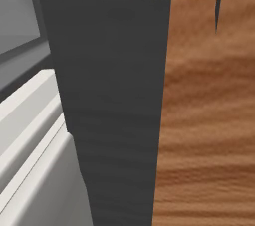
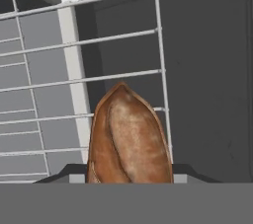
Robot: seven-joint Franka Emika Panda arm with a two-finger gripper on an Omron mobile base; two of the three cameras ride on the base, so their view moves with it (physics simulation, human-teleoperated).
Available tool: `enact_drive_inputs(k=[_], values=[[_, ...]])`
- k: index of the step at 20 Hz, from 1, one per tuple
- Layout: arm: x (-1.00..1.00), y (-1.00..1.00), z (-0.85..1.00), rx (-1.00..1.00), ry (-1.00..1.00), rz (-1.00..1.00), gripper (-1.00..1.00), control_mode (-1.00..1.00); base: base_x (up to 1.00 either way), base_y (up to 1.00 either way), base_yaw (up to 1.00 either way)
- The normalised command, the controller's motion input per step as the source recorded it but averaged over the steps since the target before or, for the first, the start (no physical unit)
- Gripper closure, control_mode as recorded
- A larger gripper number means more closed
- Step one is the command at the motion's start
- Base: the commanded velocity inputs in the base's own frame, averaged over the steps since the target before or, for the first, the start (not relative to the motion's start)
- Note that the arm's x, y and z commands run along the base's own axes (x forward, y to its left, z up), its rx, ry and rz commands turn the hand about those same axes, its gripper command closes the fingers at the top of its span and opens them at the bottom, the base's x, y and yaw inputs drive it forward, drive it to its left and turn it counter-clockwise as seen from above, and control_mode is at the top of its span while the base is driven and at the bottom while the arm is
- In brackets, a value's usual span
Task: Pull the toaster oven rack outwards. Pick up the baguette from the plate and place it on the toaster oven rack. Close the toaster oven door fully and set the temperature to the lowest setting.
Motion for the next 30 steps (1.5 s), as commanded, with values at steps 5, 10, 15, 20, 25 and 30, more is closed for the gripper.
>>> enact_drive_inputs(k=[5, 10, 15, 20, 25, 30], values=[[0.00, 0.00, -0.05, 0.00, 0.00, 0.00, 1.00, -1.00, 0.00, 0.00, 0.00], [0.00, 0.00, -0.07, -0.01, 0.00, 0.00, 1.00, -1.00, 0.00, 0.00, 0.00], [0.00, 0.00, -0.14, 0.00, 0.00, 0.00, 1.00, -1.00, 0.00, 0.00, 0.00], [0.00, 0.00, -0.20, 0.00, 0.00, 0.00, 1.00, -1.00, 0.00, 0.00, 0.00], [0.00, 0.00, -0.20, 0.00, 0.00, 0.00, 1.00, -1.00, 0.00, 0.00, 0.00], [0.00, -0.02, -0.09, 0.00, 0.01, 0.00, 1.00, -1.00, 0.00, 0.00, 0.00]])
